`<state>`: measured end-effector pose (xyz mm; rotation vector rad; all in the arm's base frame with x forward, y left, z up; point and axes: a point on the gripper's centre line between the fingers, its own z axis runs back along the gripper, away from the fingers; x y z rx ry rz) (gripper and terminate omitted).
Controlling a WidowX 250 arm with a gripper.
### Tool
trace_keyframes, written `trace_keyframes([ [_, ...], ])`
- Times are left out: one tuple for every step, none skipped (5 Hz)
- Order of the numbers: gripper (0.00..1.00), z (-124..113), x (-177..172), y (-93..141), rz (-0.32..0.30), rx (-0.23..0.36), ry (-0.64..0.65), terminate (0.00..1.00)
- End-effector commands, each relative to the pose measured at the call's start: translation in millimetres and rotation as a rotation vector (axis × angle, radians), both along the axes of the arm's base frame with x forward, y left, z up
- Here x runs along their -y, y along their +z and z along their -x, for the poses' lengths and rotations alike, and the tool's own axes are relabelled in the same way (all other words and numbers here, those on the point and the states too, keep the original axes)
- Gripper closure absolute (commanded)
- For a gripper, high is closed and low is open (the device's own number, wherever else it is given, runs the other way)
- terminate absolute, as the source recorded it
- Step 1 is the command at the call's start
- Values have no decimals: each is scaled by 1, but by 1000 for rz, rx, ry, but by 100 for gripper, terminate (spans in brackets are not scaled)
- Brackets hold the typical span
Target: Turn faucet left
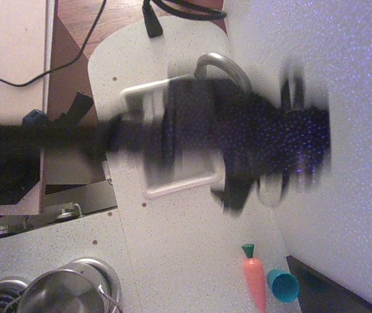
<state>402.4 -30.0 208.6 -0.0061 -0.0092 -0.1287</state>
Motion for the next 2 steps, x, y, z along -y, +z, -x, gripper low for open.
trace_keyframes([
  [0,-5,-13,24,-26,49,40,0],
  [0,-5,-13,24,-26,49,40,100],
])
